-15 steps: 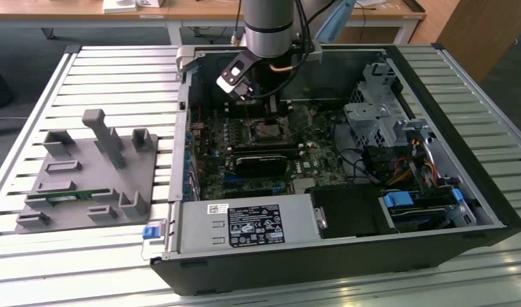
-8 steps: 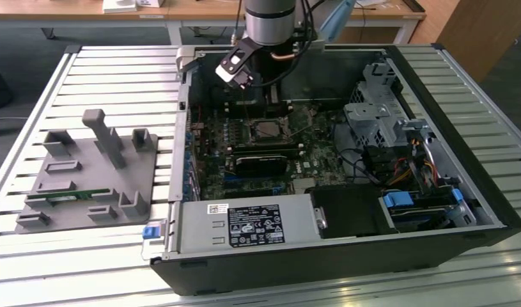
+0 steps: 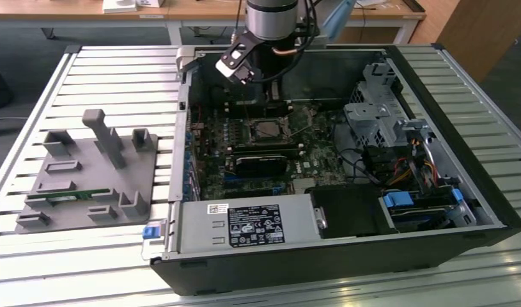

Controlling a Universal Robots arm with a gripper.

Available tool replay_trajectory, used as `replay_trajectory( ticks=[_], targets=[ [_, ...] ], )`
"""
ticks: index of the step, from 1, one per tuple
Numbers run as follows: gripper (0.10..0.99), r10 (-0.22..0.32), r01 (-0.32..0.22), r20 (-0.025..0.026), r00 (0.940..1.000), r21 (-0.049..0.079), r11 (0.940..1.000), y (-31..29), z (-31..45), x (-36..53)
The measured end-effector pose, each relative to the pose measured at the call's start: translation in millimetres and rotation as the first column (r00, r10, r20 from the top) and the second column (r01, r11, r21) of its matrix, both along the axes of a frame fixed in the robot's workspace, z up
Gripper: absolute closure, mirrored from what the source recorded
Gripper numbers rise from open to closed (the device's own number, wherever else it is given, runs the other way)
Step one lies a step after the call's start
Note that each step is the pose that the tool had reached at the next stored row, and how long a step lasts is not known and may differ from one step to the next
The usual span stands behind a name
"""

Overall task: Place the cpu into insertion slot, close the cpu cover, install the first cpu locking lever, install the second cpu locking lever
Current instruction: 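Close the cpu cover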

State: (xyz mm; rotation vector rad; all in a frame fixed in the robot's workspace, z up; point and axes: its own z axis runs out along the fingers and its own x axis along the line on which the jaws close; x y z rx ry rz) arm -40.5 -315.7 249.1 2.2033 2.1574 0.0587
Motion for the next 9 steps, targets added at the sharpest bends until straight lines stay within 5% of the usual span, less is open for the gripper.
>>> replay_trajectory(
  ticks=[5,9],
  targets=[
    [0.98,0.0,0.0,-0.0191,0.9998,0.001,1.0,-0.3,0.1,10.9],
    [0.98,0.0,0.0,-0.0215,0.9998,0.002,1.0,-1.1,0.1,14.1]
  ],
)
